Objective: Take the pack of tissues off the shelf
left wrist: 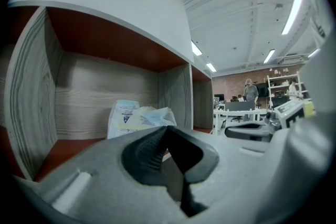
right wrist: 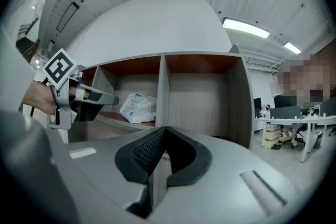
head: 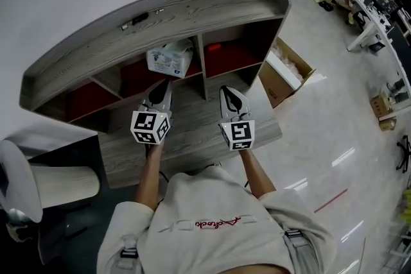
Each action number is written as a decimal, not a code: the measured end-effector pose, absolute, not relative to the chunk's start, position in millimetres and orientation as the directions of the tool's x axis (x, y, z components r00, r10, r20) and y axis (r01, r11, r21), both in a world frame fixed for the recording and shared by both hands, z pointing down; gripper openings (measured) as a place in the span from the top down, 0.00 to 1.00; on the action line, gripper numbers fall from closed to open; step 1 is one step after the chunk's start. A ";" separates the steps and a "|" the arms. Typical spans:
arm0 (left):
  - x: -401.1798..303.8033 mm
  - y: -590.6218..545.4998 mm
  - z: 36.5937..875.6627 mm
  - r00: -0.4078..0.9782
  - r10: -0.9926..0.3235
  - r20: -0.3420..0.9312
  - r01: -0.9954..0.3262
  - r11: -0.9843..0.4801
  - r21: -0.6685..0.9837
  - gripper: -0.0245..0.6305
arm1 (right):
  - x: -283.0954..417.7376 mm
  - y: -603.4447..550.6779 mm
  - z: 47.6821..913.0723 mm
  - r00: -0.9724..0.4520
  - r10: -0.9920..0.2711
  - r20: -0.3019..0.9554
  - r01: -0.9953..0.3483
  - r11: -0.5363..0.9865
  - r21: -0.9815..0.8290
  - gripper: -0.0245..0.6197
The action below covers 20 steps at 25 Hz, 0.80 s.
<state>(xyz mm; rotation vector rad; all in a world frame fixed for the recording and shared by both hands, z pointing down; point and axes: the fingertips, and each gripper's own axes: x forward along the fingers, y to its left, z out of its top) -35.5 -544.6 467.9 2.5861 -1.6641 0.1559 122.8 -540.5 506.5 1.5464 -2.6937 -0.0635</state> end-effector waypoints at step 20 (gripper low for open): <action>-86.9 -537.4 486.0 0.521 -0.852 0.052 -0.851 -0.513 0.116 0.96 | 4.0 -570.1 478.5 -0.566 -0.824 0.020 -0.824 0.566 0.009 0.74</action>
